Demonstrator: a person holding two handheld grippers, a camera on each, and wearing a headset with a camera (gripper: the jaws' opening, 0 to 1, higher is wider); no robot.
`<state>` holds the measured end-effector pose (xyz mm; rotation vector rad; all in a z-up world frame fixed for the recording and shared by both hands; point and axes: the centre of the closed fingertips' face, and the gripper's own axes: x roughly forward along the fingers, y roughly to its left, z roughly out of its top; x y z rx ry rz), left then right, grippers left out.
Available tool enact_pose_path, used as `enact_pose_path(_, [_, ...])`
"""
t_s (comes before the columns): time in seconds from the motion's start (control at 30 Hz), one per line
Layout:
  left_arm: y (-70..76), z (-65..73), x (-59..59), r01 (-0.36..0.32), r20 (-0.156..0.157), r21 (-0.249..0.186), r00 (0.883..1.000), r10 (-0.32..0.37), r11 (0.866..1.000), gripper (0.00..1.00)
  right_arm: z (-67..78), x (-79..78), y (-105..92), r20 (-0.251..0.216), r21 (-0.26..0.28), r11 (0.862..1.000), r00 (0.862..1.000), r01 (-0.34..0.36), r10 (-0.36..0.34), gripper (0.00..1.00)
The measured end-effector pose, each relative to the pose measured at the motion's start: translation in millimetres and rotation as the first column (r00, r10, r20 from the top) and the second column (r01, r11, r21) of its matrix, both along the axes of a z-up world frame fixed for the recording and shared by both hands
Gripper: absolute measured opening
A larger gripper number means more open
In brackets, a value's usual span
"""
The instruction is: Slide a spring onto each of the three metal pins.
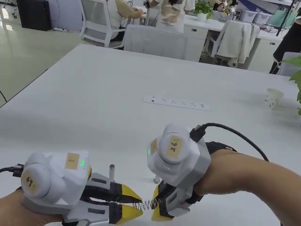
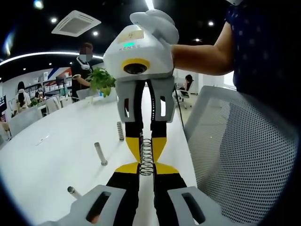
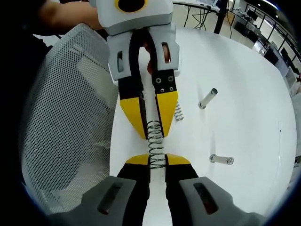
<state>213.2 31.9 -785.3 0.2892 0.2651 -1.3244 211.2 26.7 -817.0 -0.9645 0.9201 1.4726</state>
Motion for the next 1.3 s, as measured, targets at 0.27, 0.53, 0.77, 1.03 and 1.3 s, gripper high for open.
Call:
enact_pose_path(0.27, [-0.5,-2.9,-1.1,0.007,0.004,0.016,1.000,-0.007,1.000,0.03,9.2,-1.4,4.4,0.004,0.011,1.000,1.000,-0.009,0.009,0.09])
enact_pose_path(0.53, [-1.2,-5.7,-2.5,0.016,0.007,0.029,1.000,-0.017,0.999,0.03,19.8,-4.6,12.7,-0.003,0.045,0.999,1.000,-0.009,0.009,0.09])
enact_pose_path(0.77, [-2.6,-6.1,-3.5,0.021,0.006,0.031,1.000,-0.021,0.999,0.03,24.6,-6.0,17.5,-0.003,0.065,0.998,1.000,-0.010,0.010,0.09])
enact_pose_path(1.03, [-3.5,-5.6,-4.4,0.022,0.001,0.026,1.000,-0.022,0.999,0.03,28.3,-8.2,23.1,-0.007,0.078,0.997,1.000,-0.013,0.014,0.09])
enact_pose_path(1.3, [-3.7,-5.0,-4.1,0.021,0.000,0.022,1.000,-0.021,1.000,0.03,31.6,-8.9,28.1,-0.001,0.084,0.996,1.000,-0.022,0.022,0.09])
